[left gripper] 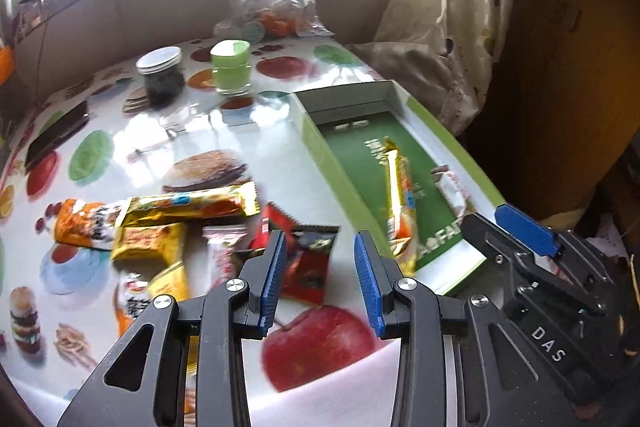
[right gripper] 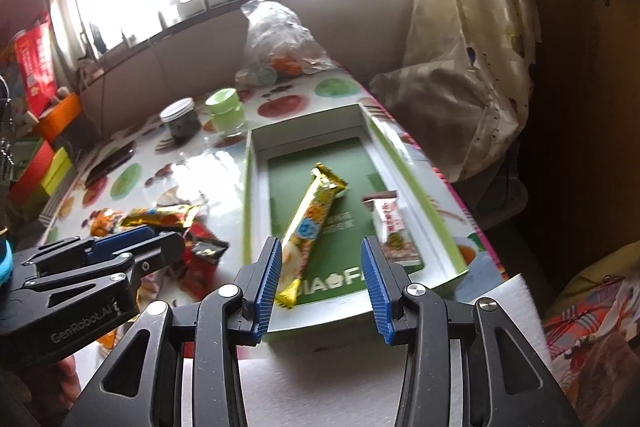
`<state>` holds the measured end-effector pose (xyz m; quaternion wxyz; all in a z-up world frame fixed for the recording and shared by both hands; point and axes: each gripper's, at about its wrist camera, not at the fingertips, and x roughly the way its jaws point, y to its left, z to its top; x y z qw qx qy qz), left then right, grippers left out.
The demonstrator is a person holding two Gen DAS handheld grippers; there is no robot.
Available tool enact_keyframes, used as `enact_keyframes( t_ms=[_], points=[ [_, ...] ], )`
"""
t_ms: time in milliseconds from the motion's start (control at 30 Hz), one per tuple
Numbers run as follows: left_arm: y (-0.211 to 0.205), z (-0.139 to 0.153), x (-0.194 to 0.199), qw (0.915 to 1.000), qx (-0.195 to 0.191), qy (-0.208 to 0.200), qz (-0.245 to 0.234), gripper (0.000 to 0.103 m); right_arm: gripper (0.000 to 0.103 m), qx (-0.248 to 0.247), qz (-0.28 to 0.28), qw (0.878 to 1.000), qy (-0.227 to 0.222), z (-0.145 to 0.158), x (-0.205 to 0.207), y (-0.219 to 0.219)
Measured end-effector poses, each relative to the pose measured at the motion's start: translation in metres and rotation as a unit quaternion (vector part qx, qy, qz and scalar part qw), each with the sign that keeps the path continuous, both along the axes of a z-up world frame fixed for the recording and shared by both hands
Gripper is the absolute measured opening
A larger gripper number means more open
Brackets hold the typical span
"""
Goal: Organize snacks
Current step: 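Move both tools back to the pile and grasp the red chocolate packet with the right tool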
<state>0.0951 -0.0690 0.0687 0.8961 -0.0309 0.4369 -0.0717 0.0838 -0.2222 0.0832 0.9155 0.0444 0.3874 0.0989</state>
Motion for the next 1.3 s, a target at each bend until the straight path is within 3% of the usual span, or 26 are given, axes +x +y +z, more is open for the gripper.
enact_keyframes(
  t_ms=[800, 1300],
  points=[
    [0.092, -0.027, -0.034, 0.9947, -0.007, 0.027, 0.098, 0.037, 0.041, 0.001, 0.1, 0.995, 0.027, -0.019, -0.001, 0.076],
    [0.135, -0.047, -0.042, 0.9883, -0.026, 0.048, 0.142, 0.037, 0.041, 0.012, 0.095, 0.993, 0.061, -0.042, 0.019, 0.096]
  ],
)
